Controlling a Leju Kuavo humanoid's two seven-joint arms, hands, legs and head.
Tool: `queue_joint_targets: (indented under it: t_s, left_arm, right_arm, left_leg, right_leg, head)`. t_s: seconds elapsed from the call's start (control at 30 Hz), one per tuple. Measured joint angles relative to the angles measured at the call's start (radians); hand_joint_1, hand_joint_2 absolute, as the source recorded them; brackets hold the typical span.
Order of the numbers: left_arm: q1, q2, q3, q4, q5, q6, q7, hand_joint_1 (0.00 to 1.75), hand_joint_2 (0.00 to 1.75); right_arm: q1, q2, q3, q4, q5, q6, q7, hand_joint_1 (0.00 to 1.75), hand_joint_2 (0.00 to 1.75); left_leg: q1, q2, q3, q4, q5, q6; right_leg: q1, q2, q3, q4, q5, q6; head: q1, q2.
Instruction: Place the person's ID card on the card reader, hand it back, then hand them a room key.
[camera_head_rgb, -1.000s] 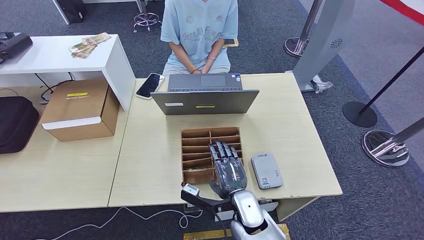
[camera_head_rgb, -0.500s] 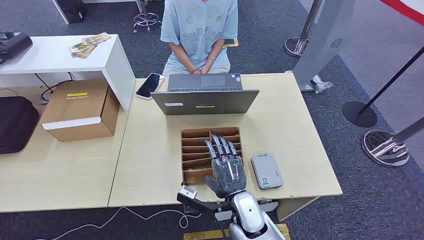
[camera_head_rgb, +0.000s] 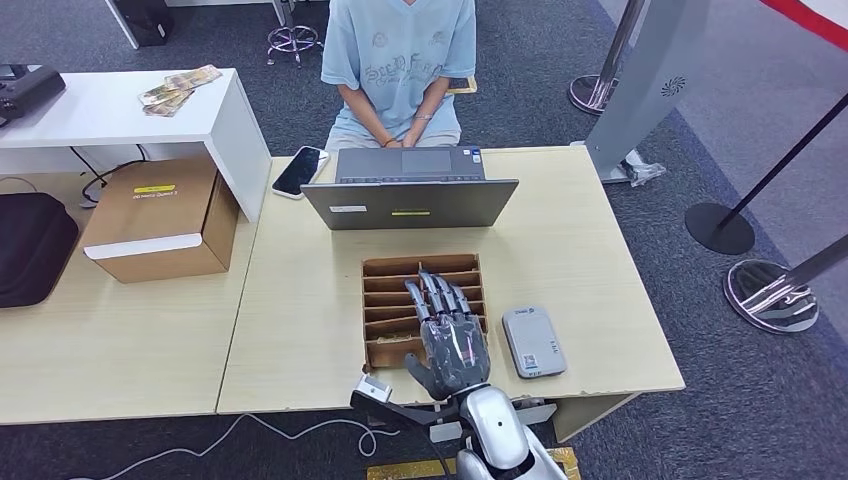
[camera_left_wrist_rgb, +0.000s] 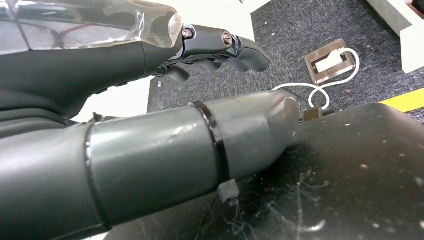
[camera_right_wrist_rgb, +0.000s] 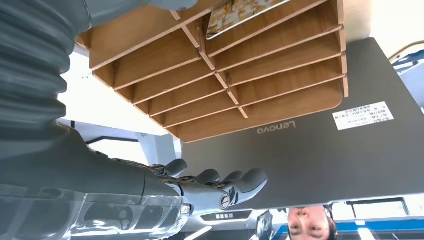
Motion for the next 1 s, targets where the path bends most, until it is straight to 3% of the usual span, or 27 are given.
queue_joint_targets:
  t_s: [0.2, 0.37, 0.47, 0.6, 0.87, 1.0]
  left_arm:
    - [0.000, 0.000, 0.000, 0.000, -0.001, 0.000, 0.000, 0.00, 0.00]
    - [0.000, 0.000, 0.000, 0.000, -0.002, 0.000, 0.000, 0.00, 0.00]
    - [0.000, 0.000, 0.000, 0.000, -0.003, 0.000, 0.002, 0.00, 0.00]
    - [0.000, 0.000, 0.000, 0.000, -0.003, 0.000, 0.002, 0.00, 0.00]
    - [0.000, 0.000, 0.000, 0.000, -0.004, 0.000, 0.002, 0.00, 0.00]
    - [0.000, 0.000, 0.000, 0.000, -0.004, 0.000, 0.002, 0.00, 0.00]
  right_arm:
    - [-0.001, -0.003, 0.000, 0.009, -0.001, 0.010, 0.000, 0.58, 1.75]
    - [-0.003, -0.004, 0.000, 0.016, -0.002, 0.012, 0.006, 1.26, 1.75]
    - [-0.003, -0.004, 0.000, 0.017, -0.004, 0.013, 0.010, 1.32, 1.75]
    - [-0.004, -0.004, 0.000, 0.017, -0.006, 0.013, 0.014, 1.26, 1.75]
    - [-0.008, -0.005, -0.001, 0.022, -0.006, 0.013, 0.015, 0.60, 1.75]
    - [-0.009, -0.005, -0.001, 0.023, -0.006, 0.013, 0.015, 0.47, 1.75]
  left_leg:
    - [0.000, 0.000, 0.000, 0.000, 0.000, 0.000]
    - [0.000, 0.000, 0.000, 0.000, 0.000, 0.000]
    - [0.000, 0.000, 0.000, 0.000, 0.000, 0.000]
    - [0.000, 0.000, 0.000, 0.000, 0.000, 0.000]
    - [0.000, 0.000, 0.000, 0.000, 0.000, 0.000]
    - [0.000, 0.000, 0.000, 0.000, 0.000, 0.000]
  right_leg:
    - [0.000, 0.000, 0.000, 0.000, 0.000, 0.000]
    - [0.000, 0.000, 0.000, 0.000, 0.000, 0.000]
    - [0.000, 0.000, 0.000, 0.000, 0.000, 0.000]
    - [0.000, 0.000, 0.000, 0.000, 0.000, 0.000]
    - [0.000, 0.000, 0.000, 0.000, 0.000, 0.000]
    - [0.000, 0.000, 0.000, 0.000, 0.000, 0.000]
  head:
    - [0.000, 0.000]
    - [0.000, 0.000]
    - [0.000, 0.000]
    - [0.000, 0.000]
    - [0.000, 0.000]
    - [0.000, 0.000]
